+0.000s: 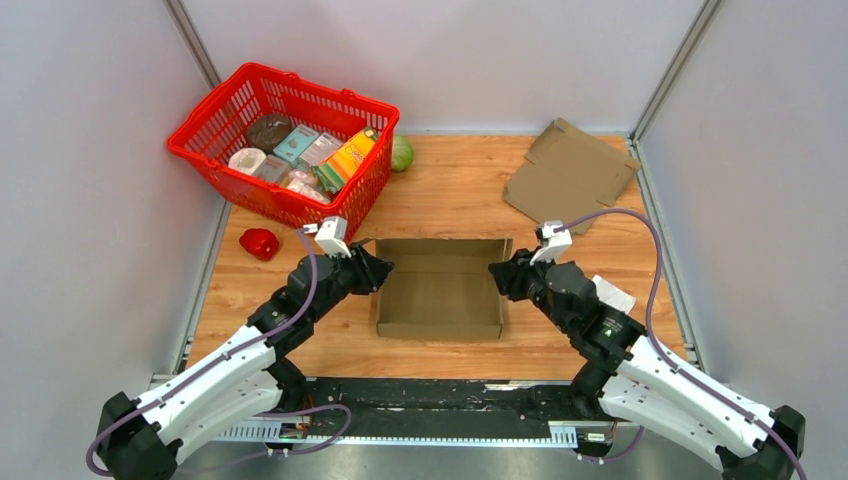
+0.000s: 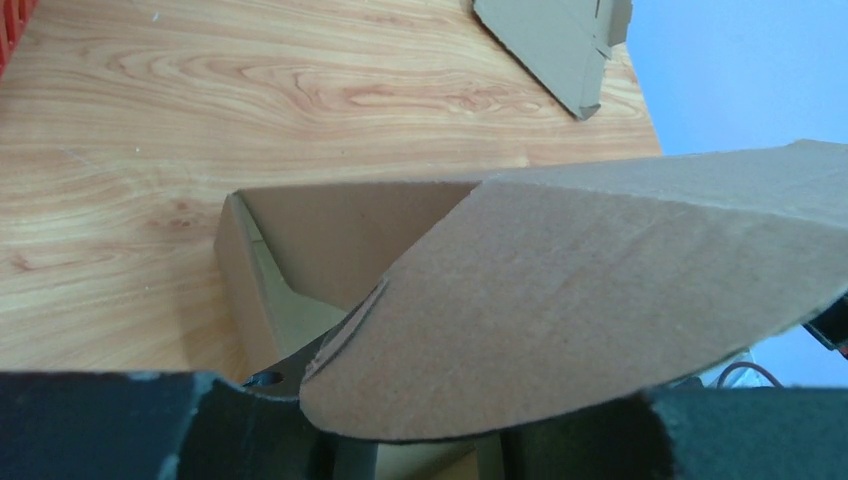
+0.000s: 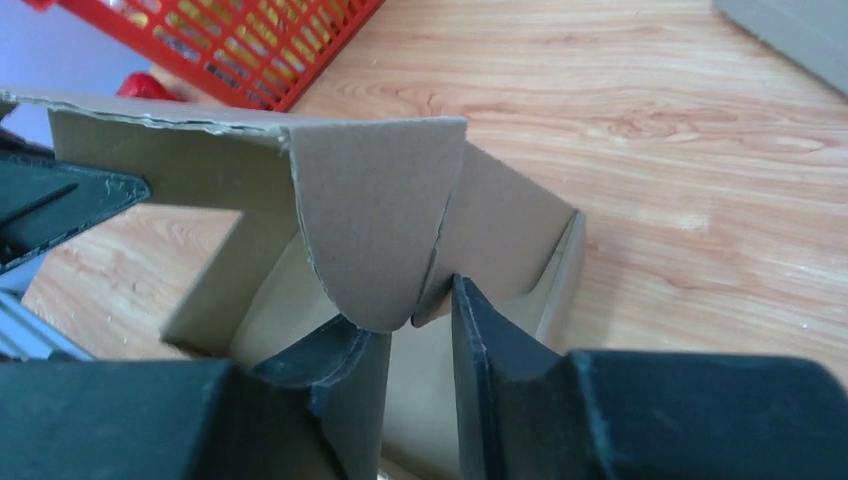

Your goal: Fold the paper box

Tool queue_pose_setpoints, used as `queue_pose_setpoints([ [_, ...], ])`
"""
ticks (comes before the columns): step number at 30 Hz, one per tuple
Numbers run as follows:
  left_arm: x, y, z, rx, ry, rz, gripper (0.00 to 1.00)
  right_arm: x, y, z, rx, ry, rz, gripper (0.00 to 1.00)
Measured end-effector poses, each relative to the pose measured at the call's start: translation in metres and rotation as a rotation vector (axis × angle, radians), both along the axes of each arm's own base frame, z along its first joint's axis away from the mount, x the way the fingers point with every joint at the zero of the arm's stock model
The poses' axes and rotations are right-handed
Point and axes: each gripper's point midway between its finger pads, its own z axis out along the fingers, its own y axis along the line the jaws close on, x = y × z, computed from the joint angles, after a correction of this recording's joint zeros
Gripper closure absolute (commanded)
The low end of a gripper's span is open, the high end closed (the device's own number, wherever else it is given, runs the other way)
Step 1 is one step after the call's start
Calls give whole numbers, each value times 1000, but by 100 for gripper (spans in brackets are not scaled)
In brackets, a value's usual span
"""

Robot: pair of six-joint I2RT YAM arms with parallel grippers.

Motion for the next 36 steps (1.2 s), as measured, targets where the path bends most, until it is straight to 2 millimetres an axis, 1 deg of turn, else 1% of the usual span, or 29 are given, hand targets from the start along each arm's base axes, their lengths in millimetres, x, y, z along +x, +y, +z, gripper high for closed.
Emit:
queue_pose_setpoints([
  [2,-2,0,-4,6,7,-3,60,-6,3,-6,-3,31,31,57],
  [3,-2,0,-5,7,10,-6,60,-9,5,-8,-5,44,45,48],
  [4,-3,0,-6,10,13,-9,60,-13,5,-11,-7,57,59,45],
  [5,-4,0,-7,12,17,-11,61,-17,5,-12,-10,71,74,38],
  [8,-7,1,-12,21,29,-18,62,-31,4,-10,-12,101,123,28],
  [11,-10,2,-16,29,38,-26,62,-50,-1,11,19,97,181,22],
  [16,-14,3,-21,32,42,-33,61,-77,-18,50,103,49,230,22],
  [19,-16,3,-25,37,50,-40,55,-88,-32,68,153,34,210,21],
  [20,-17,3,-27,38,53,-43,53,-89,-38,73,167,40,185,18],
  [22,-18,3,-31,42,60,-49,45,-86,-47,85,194,38,129,15],
  [23,-20,4,-33,44,64,-51,42,-84,-51,90,208,42,96,7],
  [24,-22,5,-36,44,68,-53,37,-80,-55,93,217,51,53,4],
  [26,-29,8,-43,49,85,-61,35,-69,-59,93,225,82,-31,0],
  [28,-37,13,-46,59,107,-70,34,-57,-56,82,212,134,-95,0],
  [30,-47,20,-49,72,138,-72,35,-47,-48,68,174,191,-132,0],
  [31,-52,23,-50,79,156,-75,37,-42,-44,59,148,222,-147,0],
  [33,-65,29,-49,94,196,-88,44,-34,-37,45,108,271,-167,0],
  [34,-73,32,-45,92,215,-102,47,-31,-35,38,89,292,-177,0],
  [36,-90,35,-40,83,247,-139,49,-25,-35,28,74,322,-194,0],
])
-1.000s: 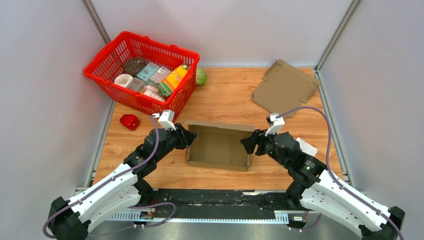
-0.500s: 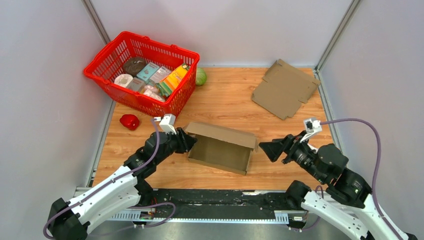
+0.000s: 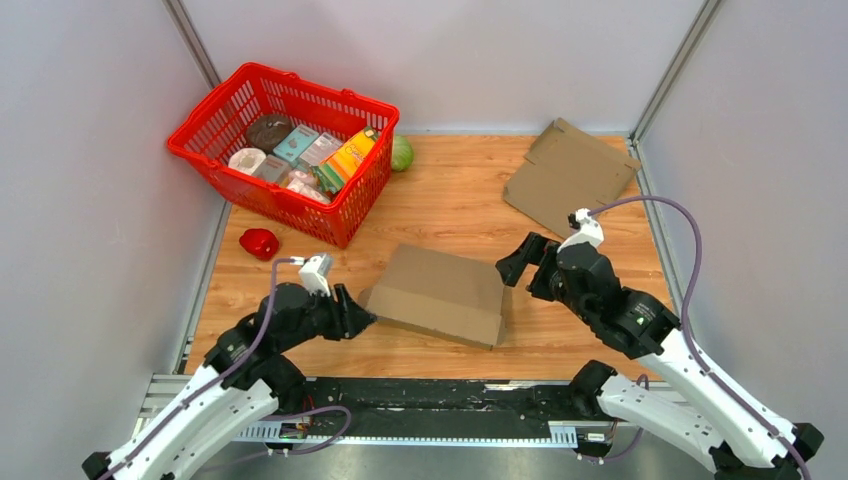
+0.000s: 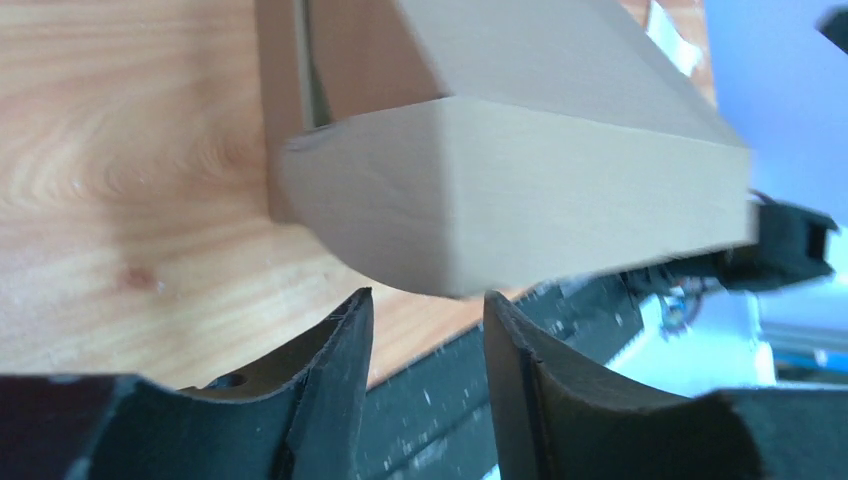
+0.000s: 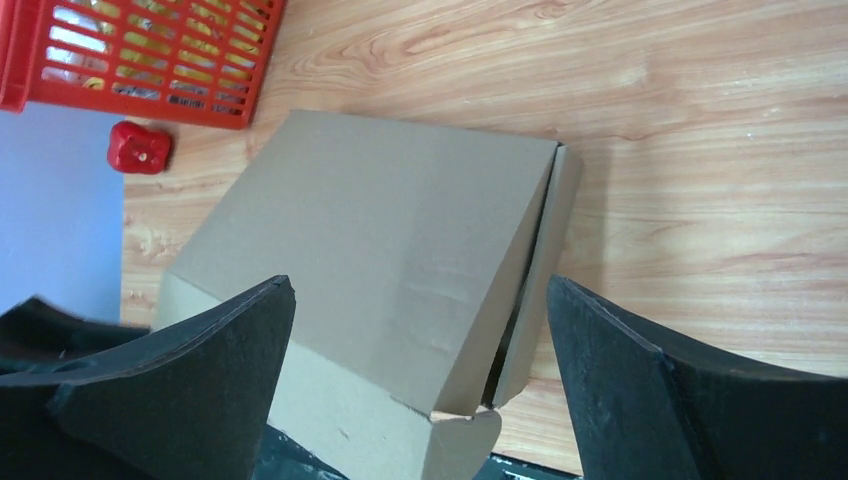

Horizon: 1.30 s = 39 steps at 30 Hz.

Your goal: Fold the paper box

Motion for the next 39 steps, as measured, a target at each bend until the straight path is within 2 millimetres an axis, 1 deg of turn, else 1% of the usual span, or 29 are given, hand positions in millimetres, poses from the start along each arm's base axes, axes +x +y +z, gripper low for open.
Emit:
queue_pose_setpoints([
  [2,-16,2,9,-31,5,-42,48,4,-2,-8,13,14,-12,0],
  [4,-33,5,22,-79,-13,-90,44,5,-3,-23,30,44,-7,0],
  [6,-47,12,40,-123,-63,-118,39,3,0,-40,41,79,20,5],
  [8,-54,19,68,-162,-138,-124,39,-3,8,-59,49,131,71,12],
  [9,-55,22,81,-175,-176,-123,41,-8,14,-70,50,162,106,14],
  [10,-54,22,91,-176,-196,-121,42,-11,18,-77,50,186,135,16],
  [11,-49,21,100,-165,-209,-121,44,-14,22,-84,47,207,159,18],
  [12,-42,17,105,-143,-208,-117,44,-16,25,-92,43,228,180,20],
  [13,-29,9,105,-100,-185,-115,44,-18,27,-100,33,251,197,20],
  [15,1,-8,95,2,-136,-106,43,-21,28,-110,15,283,217,22],
  [16,18,-17,82,69,-100,-105,43,-22,29,-113,8,297,227,23],
  [17,28,-22,73,106,-83,-107,43,-23,30,-115,5,303,235,25],
  [18,40,-28,54,171,-48,-111,42,-24,32,-117,6,309,245,26],
  [19,46,-30,40,215,-20,-119,43,-25,32,-119,8,314,250,26],
  [21,53,-32,19,289,14,-135,43,-28,33,-124,12,326,262,27],
  [25,63,-29,2,352,6,-136,48,-33,31,-137,5,349,266,33],
  [26,63,-29,-1,355,3,-135,48,-35,30,-140,2,355,266,37],
  [27,63,-29,-7,351,-1,-135,49,-36,29,-144,0,361,266,39],
  [30,55,-25,-34,358,28,-141,49,-39,29,-151,3,371,269,40],
  [33,43,-15,-65,387,87,-139,49,-40,28,-158,-9,389,266,41],
  [35,40,-13,-71,392,103,-137,50,-39,26,-162,-23,397,258,41],
  [39,45,-15,-75,398,104,-125,51,-37,24,-165,-38,398,242,43],
])
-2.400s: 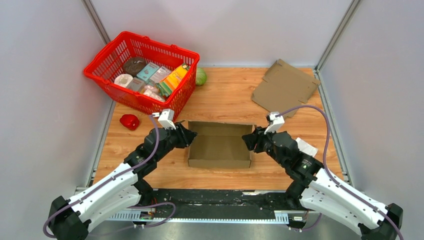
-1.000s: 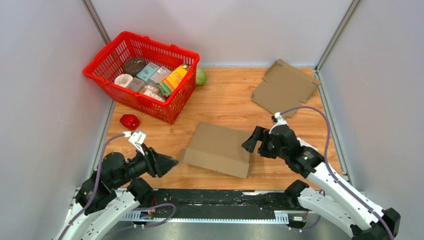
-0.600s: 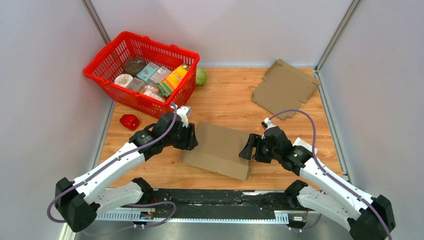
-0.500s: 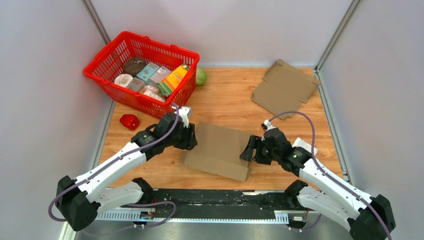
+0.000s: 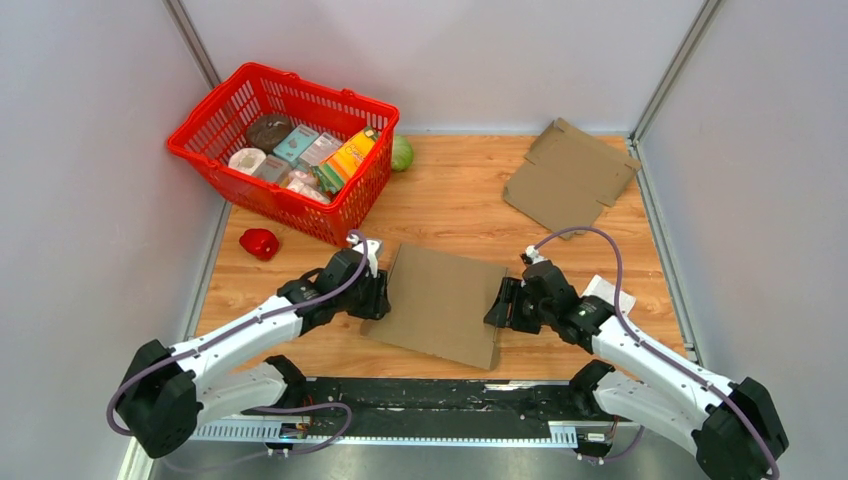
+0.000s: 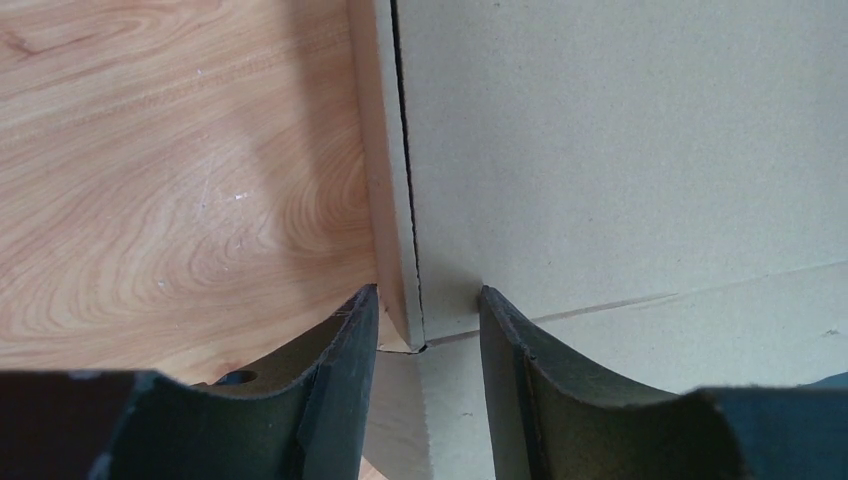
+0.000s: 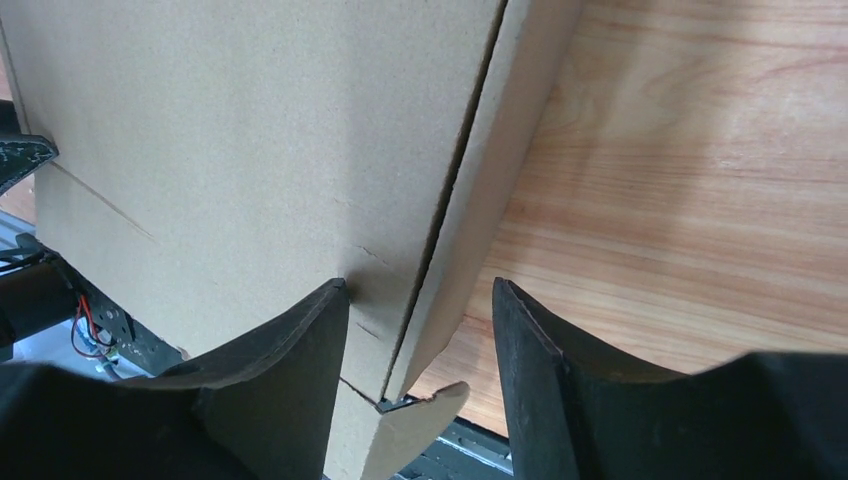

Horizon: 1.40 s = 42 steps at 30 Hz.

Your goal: Fold the paper box

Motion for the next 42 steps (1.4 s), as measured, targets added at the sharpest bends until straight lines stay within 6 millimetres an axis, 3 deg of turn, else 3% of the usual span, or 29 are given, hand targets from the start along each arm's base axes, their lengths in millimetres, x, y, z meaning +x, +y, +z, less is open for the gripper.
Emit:
queue_pose_setpoints([
  [7,8,-4,0,-13,-18,19,55,4,4,-4,24,-7,-14,55],
  [11,9,-4,4,-24,-35,21,40,5,6,-1,53,-33,-16,53],
  [14,7,-2,14,-76,-52,22,35,5,3,3,72,-59,-24,46],
  [19,22,0,40,-172,-80,57,35,34,-16,23,146,-138,-139,51],
  [22,35,-4,47,-189,-70,64,35,53,-27,23,164,-142,-193,54],
  [28,50,-13,32,-187,-10,63,31,60,-26,0,172,-49,-178,65],
  [34,57,-13,31,-220,-16,67,27,68,-27,1,248,-46,-184,74],
  [42,50,-18,31,-314,25,12,25,69,-43,-1,378,-4,-224,75],
])
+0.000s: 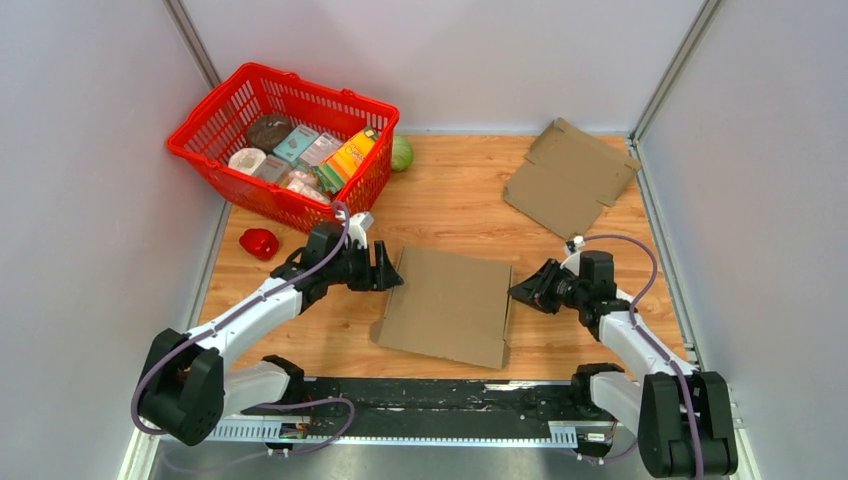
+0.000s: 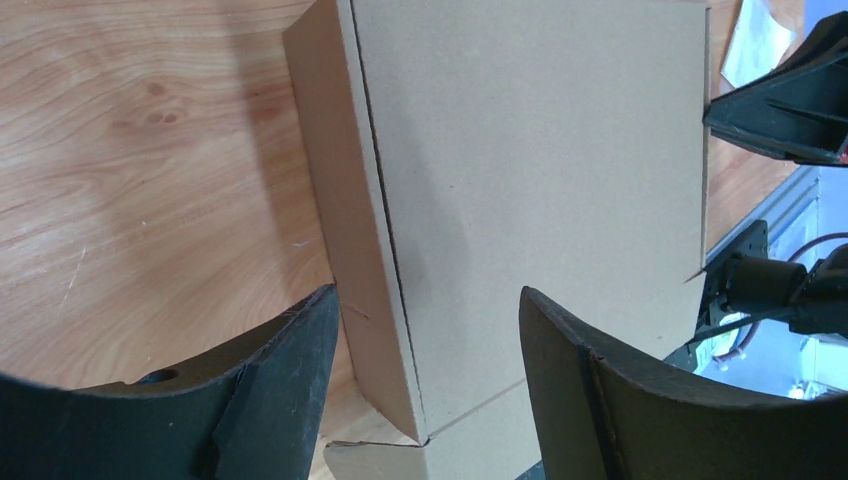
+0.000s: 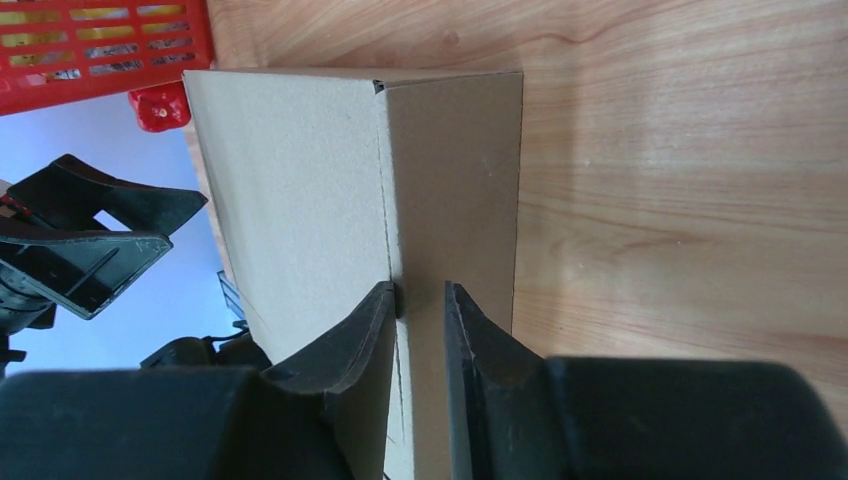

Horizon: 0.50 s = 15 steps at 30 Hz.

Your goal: Fold the paper box

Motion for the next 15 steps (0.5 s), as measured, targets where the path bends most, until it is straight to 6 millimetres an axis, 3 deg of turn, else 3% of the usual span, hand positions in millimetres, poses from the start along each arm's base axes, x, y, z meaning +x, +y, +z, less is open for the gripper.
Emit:
queue_pose_setpoints([
  [15,-6,-2,-9,-49,28,-19,22,-3,-20,-4,173,56,-32,79],
])
